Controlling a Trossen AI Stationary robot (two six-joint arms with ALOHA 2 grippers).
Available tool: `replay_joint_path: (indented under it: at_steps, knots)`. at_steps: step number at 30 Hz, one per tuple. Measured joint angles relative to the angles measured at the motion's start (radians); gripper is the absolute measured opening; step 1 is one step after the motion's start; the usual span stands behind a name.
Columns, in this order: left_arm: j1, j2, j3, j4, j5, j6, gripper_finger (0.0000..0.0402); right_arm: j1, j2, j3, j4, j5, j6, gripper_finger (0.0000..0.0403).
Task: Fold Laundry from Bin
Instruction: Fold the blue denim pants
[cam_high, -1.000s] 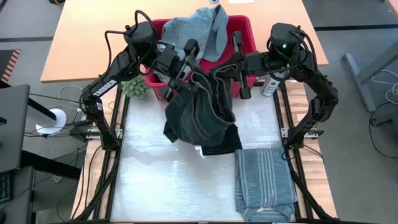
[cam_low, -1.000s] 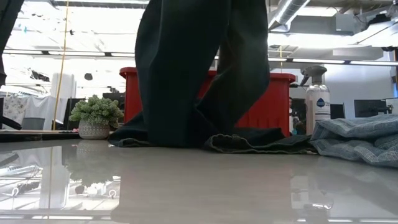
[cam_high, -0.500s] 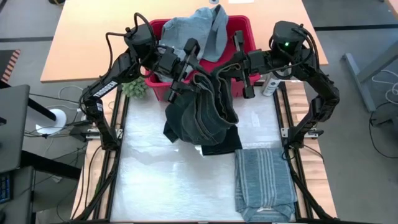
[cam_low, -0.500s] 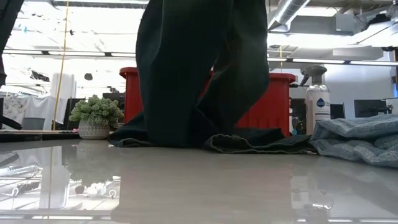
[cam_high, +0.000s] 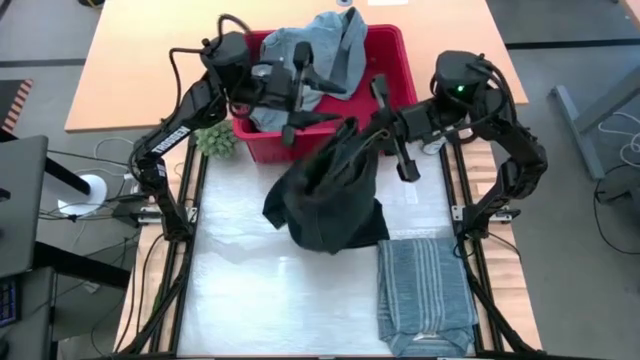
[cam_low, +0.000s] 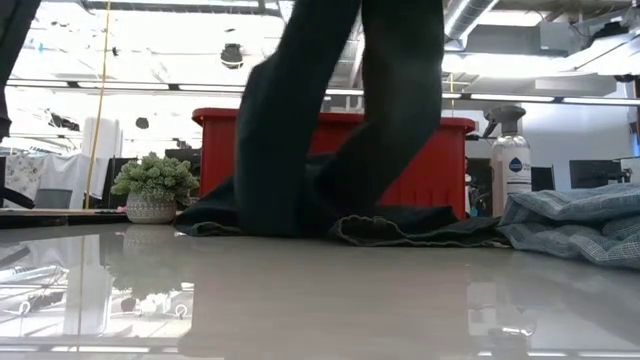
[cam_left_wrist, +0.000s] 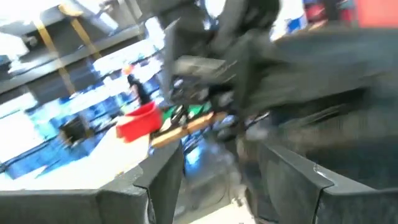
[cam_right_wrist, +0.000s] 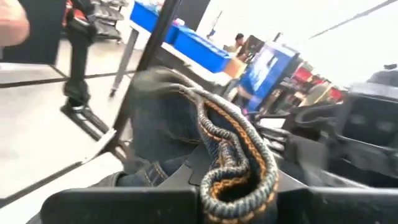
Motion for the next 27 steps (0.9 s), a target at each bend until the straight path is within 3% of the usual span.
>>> replay_joint_path:
  at_steps: [3, 12, 15, 21, 23, 27]
  knots:
    - [-0.003, 0.006, 0.003, 0.000, 0.070, -0.015, 0.0199, -0.003, 0.000, 0.000, 0.017, 0.018, -0.009, 0.0062]
    - [-0.029, 0.015, 0.003, 0.084, 0.061, -0.065, 0.0199, -0.010, 0.026, 0.000, -0.036, 0.028, 0.015, 0.0062]
    - [-0.030, -0.004, 0.003, 0.043, -0.039, -0.051, 0.0199, -0.002, 0.031, 0.000, -0.088, 0.036, 0.027, 0.0061]
    - [-0.015, -0.130, 0.005, -0.177, -0.390, 0.094, 0.0199, 0.025, 0.016, 0.000, -0.112, 0.050, 0.037, 0.0061]
    - [-0.009, -0.161, 0.006, -0.257, -0.438, 0.001, 0.0199, 0.030, 0.013, 0.001, -0.103, 0.071, 0.049, 0.0061]
    - [-0.015, -0.214, 0.002, -0.458, -0.430, -0.167, 0.0199, 0.028, 0.014, 0.001, -0.122, 0.091, 0.066, 0.0061]
